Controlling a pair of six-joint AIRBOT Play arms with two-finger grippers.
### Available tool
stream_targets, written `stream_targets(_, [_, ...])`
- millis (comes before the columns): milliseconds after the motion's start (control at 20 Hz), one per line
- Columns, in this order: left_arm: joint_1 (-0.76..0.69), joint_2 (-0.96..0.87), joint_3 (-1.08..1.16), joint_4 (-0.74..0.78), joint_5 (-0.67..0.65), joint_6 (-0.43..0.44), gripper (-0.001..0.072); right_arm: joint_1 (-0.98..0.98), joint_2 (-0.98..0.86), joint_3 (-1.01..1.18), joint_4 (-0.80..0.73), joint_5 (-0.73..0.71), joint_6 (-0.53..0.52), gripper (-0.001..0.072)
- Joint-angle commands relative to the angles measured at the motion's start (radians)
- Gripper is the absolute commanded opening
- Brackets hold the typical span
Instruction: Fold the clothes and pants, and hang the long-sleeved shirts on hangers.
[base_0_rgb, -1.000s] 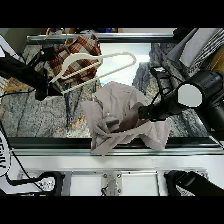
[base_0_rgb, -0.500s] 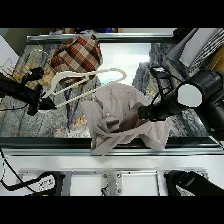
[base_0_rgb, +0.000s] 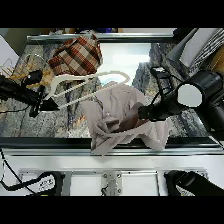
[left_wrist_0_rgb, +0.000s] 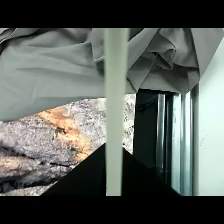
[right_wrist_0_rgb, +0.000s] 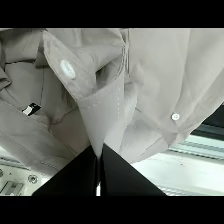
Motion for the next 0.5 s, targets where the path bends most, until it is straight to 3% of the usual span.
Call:
stream_targets(0, [-0.049,0.000,-0.033,0.032,-0.002,0.058,0.0014,0.000,-0.001,0.000,0.000,0.000,0.000,0.0015])
stream_targets(150, [-0.104,0.000,-0.107,0.145,0.023,0.074,0.0014,0.000,-0.001,0.000,0.000,0.000,0.000,0.0015])
stream_targets(450, [-0.152,0.000,-0.198,0.148,0.119,0.075,0.0014,0.000,-0.001,0.000,0.000,0.000,0.000,0.0014])
